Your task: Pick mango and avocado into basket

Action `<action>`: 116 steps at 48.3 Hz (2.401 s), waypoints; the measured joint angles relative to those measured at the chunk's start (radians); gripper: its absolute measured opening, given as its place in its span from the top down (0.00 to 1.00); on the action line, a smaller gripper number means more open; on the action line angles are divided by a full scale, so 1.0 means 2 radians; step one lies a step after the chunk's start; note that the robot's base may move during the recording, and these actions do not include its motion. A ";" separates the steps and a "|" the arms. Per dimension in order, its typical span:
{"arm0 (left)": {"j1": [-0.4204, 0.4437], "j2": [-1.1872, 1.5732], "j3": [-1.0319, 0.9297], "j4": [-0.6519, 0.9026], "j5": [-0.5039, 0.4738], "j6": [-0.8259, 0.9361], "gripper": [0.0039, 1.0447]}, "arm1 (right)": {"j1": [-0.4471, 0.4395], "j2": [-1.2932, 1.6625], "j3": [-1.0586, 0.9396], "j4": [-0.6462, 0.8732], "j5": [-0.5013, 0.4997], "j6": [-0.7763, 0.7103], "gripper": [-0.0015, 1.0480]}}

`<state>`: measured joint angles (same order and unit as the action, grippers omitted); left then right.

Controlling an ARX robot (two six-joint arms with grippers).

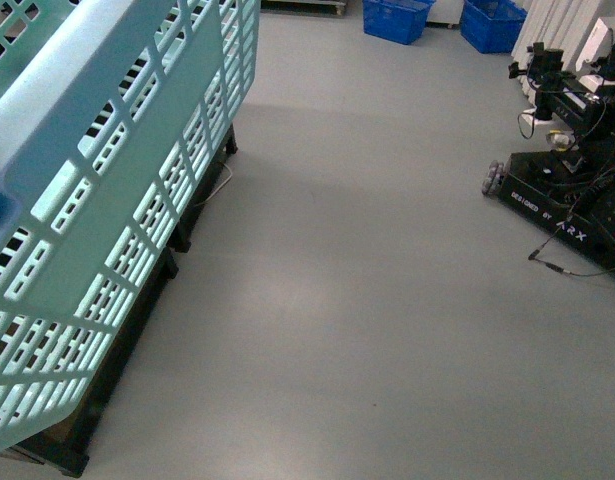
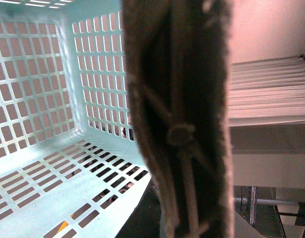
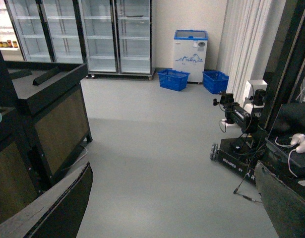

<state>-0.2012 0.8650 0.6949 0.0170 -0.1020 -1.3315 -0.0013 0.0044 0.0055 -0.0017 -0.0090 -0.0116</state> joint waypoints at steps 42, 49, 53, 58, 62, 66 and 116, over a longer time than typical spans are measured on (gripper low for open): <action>0.001 0.000 0.000 0.000 -0.003 -0.001 0.94 | 0.000 0.000 0.000 0.000 0.000 0.000 0.07; 0.001 0.000 0.000 0.000 -0.005 0.004 0.94 | 0.000 0.000 0.000 -0.001 -0.001 0.000 0.07; 0.000 0.000 0.000 -0.001 0.000 0.004 0.94 | 0.000 0.000 0.000 0.000 -0.001 0.000 0.07; -0.001 0.001 0.000 -0.001 0.004 0.002 0.94 | 0.000 0.000 0.000 0.000 0.000 0.000 0.07; -0.001 0.000 0.000 -0.001 0.004 0.001 0.94 | 0.000 0.000 0.000 0.000 0.000 0.000 0.07; -0.001 0.001 0.001 -0.001 0.001 0.001 0.94 | 0.000 0.000 0.000 -0.001 0.000 0.000 0.07; 0.000 0.001 0.001 -0.002 0.000 0.004 0.94 | 0.000 0.000 0.000 0.000 0.000 0.000 0.07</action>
<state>-0.2020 0.8661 0.6964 0.0135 -0.1020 -1.3243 -0.0010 0.0044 0.0055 -0.0021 -0.0090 -0.0116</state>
